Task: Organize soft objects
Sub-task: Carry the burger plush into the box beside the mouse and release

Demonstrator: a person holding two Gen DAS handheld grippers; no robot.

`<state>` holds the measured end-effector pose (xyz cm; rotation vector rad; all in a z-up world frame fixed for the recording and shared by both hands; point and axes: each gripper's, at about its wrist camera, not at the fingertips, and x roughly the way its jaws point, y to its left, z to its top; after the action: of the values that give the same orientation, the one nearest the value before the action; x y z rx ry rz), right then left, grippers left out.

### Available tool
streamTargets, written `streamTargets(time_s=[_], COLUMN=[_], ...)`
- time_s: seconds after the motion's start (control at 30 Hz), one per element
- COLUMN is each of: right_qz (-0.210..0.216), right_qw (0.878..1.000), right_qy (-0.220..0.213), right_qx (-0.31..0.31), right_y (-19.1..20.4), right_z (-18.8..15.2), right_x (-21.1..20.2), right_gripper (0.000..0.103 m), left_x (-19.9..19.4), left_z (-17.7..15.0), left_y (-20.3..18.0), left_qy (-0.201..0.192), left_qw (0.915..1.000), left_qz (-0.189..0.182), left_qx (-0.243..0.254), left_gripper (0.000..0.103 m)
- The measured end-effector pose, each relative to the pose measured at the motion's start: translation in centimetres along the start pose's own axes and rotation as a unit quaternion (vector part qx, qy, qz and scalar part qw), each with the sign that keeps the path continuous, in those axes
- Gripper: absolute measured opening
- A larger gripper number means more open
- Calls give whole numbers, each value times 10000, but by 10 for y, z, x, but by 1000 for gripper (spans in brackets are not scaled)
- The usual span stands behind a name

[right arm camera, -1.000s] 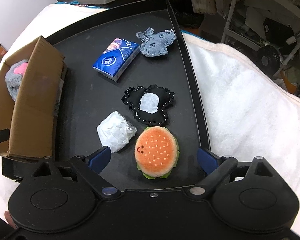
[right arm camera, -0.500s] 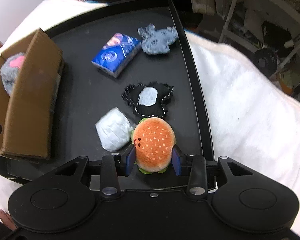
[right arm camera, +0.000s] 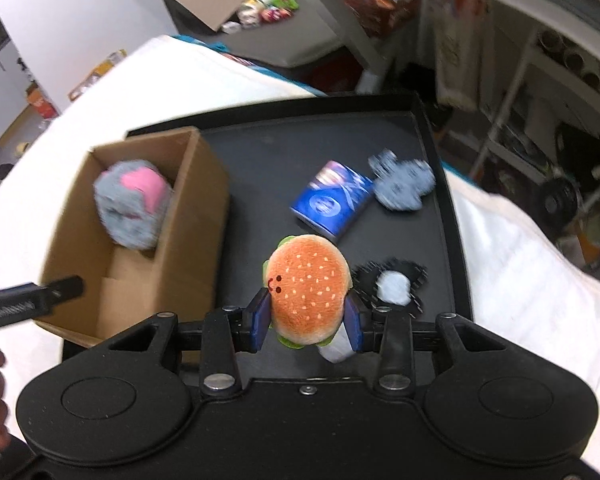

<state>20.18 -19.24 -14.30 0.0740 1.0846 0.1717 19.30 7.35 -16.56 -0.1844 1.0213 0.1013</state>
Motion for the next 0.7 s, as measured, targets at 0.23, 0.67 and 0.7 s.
streamTargets(time_s=[0.23,0.67,0.7], right_qz=[97,419,431], right_qw=[9997,9979,9978], right_qy=[-126,-230,-222], right_qx=[-169,-428,-454], right_y=[25,81,85], right_z=[19,45,47], right_x=[-7,-4,-1], right_gripper=[38,38,38], left_x=[0,17,18], left_z=[1,2,3], left_y=[5,14,16], left_qy=[-74,81,83], left_qw=[9998,9988,9984], left_qz=[-98,-314,-341], left_qx=[-123,-380,-436], left_gripper=[87,65,61])
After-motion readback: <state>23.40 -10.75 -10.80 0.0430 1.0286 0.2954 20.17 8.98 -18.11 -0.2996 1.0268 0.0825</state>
